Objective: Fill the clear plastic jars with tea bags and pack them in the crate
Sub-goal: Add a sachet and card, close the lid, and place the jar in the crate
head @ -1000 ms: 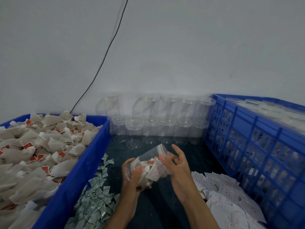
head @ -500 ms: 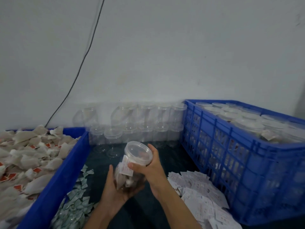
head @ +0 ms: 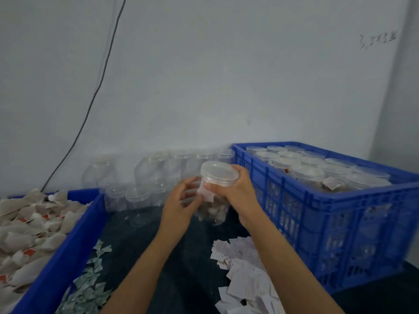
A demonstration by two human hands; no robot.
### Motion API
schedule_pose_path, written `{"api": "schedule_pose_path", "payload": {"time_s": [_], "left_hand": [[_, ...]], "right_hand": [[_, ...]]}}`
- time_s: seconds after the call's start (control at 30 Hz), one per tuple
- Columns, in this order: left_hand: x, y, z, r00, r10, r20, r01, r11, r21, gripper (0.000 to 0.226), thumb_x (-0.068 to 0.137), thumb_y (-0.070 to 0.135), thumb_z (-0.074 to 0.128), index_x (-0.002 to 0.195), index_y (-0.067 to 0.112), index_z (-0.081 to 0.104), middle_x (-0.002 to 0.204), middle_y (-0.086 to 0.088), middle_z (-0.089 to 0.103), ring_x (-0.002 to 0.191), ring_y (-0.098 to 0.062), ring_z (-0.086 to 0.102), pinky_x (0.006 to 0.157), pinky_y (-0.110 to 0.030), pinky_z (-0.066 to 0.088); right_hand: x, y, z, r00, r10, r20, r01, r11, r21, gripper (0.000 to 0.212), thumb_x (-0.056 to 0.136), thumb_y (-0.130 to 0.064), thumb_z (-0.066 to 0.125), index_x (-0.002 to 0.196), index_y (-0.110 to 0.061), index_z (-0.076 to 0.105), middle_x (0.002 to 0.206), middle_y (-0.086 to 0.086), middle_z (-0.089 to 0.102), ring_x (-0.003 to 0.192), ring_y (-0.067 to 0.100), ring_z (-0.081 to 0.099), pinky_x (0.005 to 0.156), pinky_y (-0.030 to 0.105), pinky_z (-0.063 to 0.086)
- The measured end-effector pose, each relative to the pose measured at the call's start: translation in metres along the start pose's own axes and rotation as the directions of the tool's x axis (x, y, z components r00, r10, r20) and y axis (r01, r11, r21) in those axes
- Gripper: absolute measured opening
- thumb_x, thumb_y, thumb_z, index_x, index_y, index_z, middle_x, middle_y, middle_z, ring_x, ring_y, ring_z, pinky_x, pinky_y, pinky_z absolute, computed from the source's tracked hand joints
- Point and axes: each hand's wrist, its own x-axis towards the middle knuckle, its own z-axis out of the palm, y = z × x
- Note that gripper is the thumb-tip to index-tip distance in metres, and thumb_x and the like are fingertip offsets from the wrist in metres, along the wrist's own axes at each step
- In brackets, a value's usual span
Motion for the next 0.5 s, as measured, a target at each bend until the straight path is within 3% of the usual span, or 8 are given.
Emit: {"api": "schedule_pose_path", "payload": {"time_s": [0.07, 0.13, 0.23, 0.37, 0.5], "left_hand": [[0.020, 0.025, 0.018, 0.997, 0.065, 0.028, -0.065, 0.998, -0.026, 0.037, 0.091, 0.006, 0.062, 0.114, 0.035, 0.056, 0.111, 0.012, 0.062, 0.097, 0.002, 0.062, 0.078, -0.013, 0.051], [0.041, 0.050, 0.041, 0.990, 0.126, 0.065, -0.124, 0.991, -0.040, 0.035, 0.091, 0.008, 0.062, 0.120, 0.027, 0.056, 0.115, 0.009, 0.062, 0.101, -0.003, 0.062, 0.082, -0.015, 0.052], [0.068, 0.083, 0.080, 0.980, 0.140, 0.142, -0.121, 0.983, -0.136, 0.037, 0.091, 0.005, 0.062, 0.127, 0.015, 0.054, 0.119, -0.001, 0.062, 0.107, -0.018, 0.062, 0.089, -0.031, 0.055], [0.086, 0.099, 0.132, 0.957, 0.126, 0.260, -0.074, 0.976, -0.203, 0.035, 0.094, 0.006, 0.058, 0.126, 0.016, 0.052, 0.119, -0.004, 0.058, 0.111, -0.026, 0.061, 0.093, -0.037, 0.054], [0.089, 0.093, 0.174, 0.931, 0.002, 0.366, 0.046, 0.992, -0.121, 0.042, 0.096, 0.008, 0.053, 0.137, 0.013, 0.046, 0.133, -0.011, 0.053, 0.107, -0.026, 0.060, 0.092, -0.044, 0.053]], "right_hand": [[0.010, -0.024, -0.024, 0.996, -0.070, -0.059, 0.068, 0.997, -0.022, 0.071, 0.059, -0.017, 0.090, 0.116, -0.022, 0.047, 0.109, -0.010, 0.056, 0.100, 0.007, 0.057, 0.084, 0.022, 0.051], [0.019, -0.045, -0.051, 0.984, -0.133, -0.122, 0.127, 0.990, -0.062, 0.084, 0.062, -0.019, 0.088, 0.131, -0.016, 0.039, 0.115, -0.008, 0.054, 0.102, 0.009, 0.055, 0.084, 0.021, 0.048], [0.032, -0.066, -0.092, 0.941, -0.244, -0.236, 0.218, 0.967, -0.131, 0.091, 0.066, -0.020, 0.087, 0.138, -0.013, 0.033, 0.120, -0.004, 0.047, 0.106, 0.012, 0.051, 0.079, 0.016, 0.043], [0.047, -0.071, -0.139, 0.891, -0.283, -0.354, 0.223, 0.954, -0.202, 0.089, 0.065, -0.020, 0.088, 0.136, -0.009, 0.036, 0.127, 0.004, 0.050, 0.113, 0.020, 0.054, 0.093, 0.037, 0.051], [0.058, -0.052, -0.176, 0.891, -0.237, -0.387, 0.119, 0.945, -0.305, 0.092, 0.062, -0.020, 0.090, 0.135, -0.005, 0.036, 0.130, 0.016, 0.051, 0.116, 0.031, 0.055, 0.093, 0.050, 0.050]]}}
